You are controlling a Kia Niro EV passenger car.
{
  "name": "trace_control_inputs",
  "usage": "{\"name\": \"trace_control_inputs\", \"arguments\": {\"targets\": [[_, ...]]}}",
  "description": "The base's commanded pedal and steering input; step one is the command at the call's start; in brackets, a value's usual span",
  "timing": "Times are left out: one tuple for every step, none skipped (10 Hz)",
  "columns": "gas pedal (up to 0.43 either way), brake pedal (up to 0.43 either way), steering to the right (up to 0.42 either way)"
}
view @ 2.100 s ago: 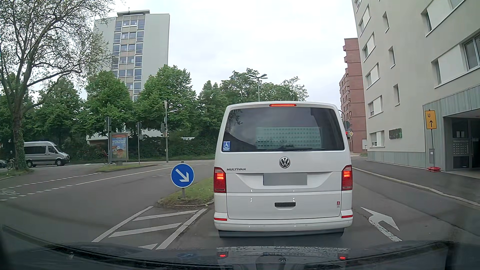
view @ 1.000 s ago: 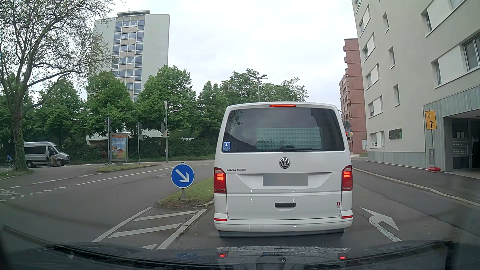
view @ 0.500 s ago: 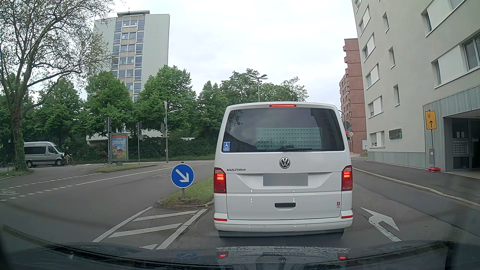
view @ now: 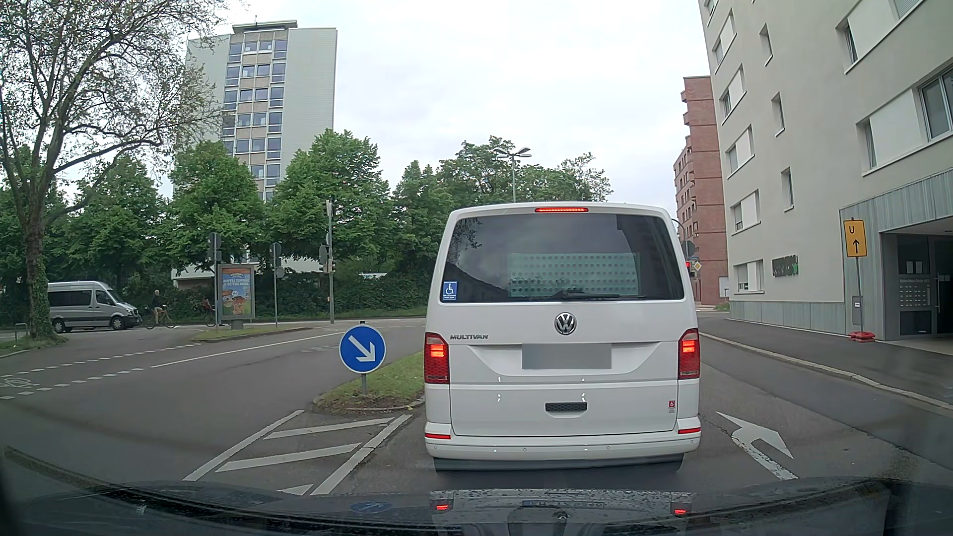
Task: Follow the waypoints while adhering to traffic rules and regulations
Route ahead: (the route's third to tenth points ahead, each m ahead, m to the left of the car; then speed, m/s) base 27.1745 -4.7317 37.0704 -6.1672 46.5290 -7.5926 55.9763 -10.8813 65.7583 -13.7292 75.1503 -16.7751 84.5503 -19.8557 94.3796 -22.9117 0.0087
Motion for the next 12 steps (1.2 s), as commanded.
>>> {"name": "trace_control_inputs", "arguments": {"targets": [[0.000, 0.250, 0.055], [0.000, 0.250, 0.054], [0.000, 0.250, 0.054], [0.000, 0.250, 0.054], [0.000, 0.250, 0.055], [0.000, 0.250, 0.054], [0.000, 0.250, 0.054], [0.000, 0.250, 0.054], [0.000, 0.250, 0.054], [0.000, 0.250, 0.055], [0.000, 0.250, 0.055], [0.000, 0.250, 0.054]]}}
